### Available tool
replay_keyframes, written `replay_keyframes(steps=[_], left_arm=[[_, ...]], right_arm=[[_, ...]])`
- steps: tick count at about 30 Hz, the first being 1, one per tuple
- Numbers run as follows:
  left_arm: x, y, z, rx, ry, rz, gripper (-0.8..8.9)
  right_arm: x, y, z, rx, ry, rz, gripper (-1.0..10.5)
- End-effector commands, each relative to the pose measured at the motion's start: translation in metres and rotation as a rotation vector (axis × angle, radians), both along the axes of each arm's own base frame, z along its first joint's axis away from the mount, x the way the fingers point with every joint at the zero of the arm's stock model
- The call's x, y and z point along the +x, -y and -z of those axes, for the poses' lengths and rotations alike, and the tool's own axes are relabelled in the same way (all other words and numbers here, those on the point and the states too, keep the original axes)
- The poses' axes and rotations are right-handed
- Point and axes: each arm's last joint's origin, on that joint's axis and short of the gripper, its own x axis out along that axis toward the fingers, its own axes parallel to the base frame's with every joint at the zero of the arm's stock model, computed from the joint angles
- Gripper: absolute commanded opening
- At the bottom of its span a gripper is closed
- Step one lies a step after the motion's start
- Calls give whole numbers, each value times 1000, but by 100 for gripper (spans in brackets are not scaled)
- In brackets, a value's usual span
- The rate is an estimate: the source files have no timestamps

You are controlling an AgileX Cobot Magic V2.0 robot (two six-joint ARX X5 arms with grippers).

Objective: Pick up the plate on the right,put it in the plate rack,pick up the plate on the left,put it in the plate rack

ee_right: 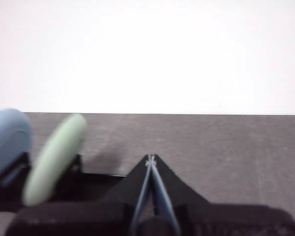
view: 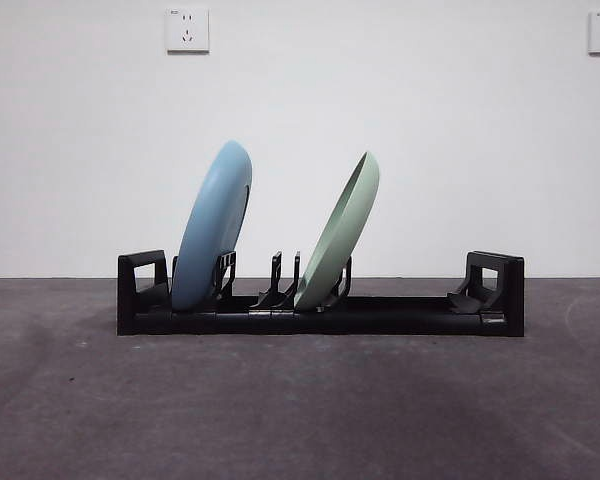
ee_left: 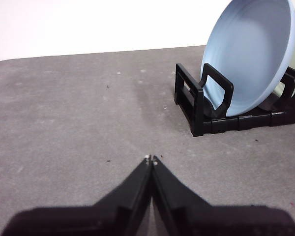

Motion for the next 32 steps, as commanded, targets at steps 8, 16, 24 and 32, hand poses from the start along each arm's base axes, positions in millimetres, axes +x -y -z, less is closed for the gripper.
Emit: replay_keyframes(steps=[8,16,24,32], left_arm=[[1,0,5,-5,-14,-6,-2],[1,0,5,-5,-14,-6,-2],[1,0,5,-5,-14,-6,-2],[1,0,5,-5,-14,-6,-2]], right_arm=[[18,1,108,1,-94,26,1],[14,1,118,4,-106,27,1],[16,1,133,29,-154,28,1],[16,0,134,50,-164,28,1]])
